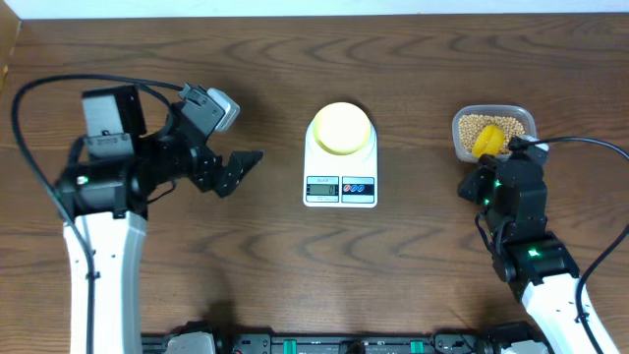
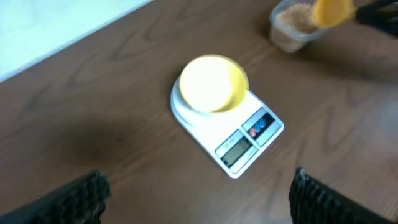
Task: Scoop item into bowl and weigh 50g on scale
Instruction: 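Withdraw the left gripper to the left side of the scale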
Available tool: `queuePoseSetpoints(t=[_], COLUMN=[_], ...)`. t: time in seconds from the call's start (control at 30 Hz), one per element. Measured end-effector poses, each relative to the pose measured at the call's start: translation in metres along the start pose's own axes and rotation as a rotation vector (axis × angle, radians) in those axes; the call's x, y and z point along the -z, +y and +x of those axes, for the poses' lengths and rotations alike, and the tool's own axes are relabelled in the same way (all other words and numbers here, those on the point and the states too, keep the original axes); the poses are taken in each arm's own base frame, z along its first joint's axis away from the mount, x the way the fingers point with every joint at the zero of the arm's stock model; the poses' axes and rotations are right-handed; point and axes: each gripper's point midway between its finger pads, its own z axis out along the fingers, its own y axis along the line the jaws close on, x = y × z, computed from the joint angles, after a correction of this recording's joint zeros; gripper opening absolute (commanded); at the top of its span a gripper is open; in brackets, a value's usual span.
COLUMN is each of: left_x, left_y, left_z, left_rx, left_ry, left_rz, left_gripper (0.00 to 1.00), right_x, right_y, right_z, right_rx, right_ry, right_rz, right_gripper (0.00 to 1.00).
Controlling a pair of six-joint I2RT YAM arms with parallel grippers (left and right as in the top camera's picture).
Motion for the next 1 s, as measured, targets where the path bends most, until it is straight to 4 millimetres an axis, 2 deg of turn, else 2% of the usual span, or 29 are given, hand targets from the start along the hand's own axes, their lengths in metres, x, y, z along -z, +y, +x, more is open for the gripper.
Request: queuePoseSetpoints(t=[0.13, 0.3, 0.5, 0.77, 1.0], left_x=[0.015, 0.009, -0.002, -0.012, -0.015], left_y=[-0.018, -0.034, -0.029, -0.018, -0.044], left_z=[-0.003, 0.010, 0.026, 0.029, 0.043], left_rx=[-0.034, -0.058, -0.080, -0.079, -0.145], left_ry=[0.032, 0.124, 0.234, 0.251, 0.319], left_rz=[0.035, 0.066, 0.043, 0.033, 0.144], left_gripper=[0.95, 0.95, 0.95, 0.94, 0.95], right_x=[0.000, 0.000, 0.000, 0.001, 0.002], right_y=[0.003, 0.006, 0.011, 0.020, 0.021], right_z=[0.001, 0.002, 0.005, 0.009, 0.011], right_rx=[0.050, 0.076, 0.087, 0.089, 0.089], right_ry=[0.004, 0.011, 0.026, 0.053, 0.058], right_rz=[-0.018, -0.033, -0.063, -0.115, -0.127], right_gripper=[0.01, 0.01, 0.01, 0.01, 0.01])
